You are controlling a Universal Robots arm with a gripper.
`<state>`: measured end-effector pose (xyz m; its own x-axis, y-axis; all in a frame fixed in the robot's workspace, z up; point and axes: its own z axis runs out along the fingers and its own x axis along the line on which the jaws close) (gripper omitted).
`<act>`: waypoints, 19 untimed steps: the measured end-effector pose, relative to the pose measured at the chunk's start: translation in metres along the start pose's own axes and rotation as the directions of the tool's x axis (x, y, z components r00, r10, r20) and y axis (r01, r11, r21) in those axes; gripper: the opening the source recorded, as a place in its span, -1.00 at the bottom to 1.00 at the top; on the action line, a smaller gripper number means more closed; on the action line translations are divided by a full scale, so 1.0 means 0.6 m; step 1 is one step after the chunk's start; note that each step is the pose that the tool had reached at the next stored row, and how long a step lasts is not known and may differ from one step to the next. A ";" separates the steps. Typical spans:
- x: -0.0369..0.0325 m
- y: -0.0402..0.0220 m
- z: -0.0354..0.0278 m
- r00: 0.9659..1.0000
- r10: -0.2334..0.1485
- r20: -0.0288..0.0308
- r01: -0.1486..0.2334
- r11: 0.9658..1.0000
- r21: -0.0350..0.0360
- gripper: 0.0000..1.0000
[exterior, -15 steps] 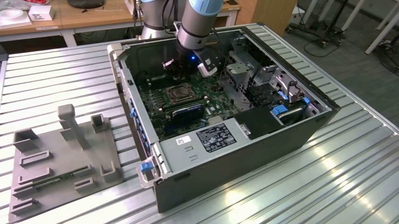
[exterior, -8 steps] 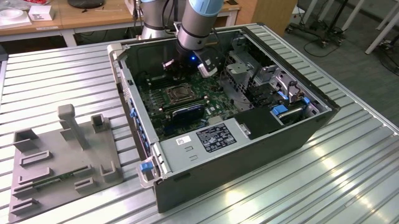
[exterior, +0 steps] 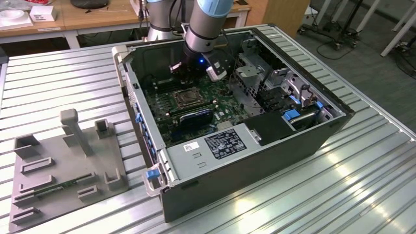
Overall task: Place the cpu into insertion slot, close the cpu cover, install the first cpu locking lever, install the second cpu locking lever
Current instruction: 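Install the first cpu locking lever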
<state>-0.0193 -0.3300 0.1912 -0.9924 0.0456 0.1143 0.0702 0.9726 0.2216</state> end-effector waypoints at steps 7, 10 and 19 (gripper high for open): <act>0.000 0.001 0.000 1.000 0.000 0.000 0.000 1.000 -0.001 -0.79; 0.000 0.001 -0.001 1.000 0.000 0.000 0.000 1.000 -0.002 -0.79; 0.000 0.001 -0.001 1.000 -0.006 -0.004 0.006 0.998 -0.057 -0.79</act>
<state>-0.0194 -0.3293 0.1918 -0.9924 0.0389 0.1168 0.0703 0.9582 0.2775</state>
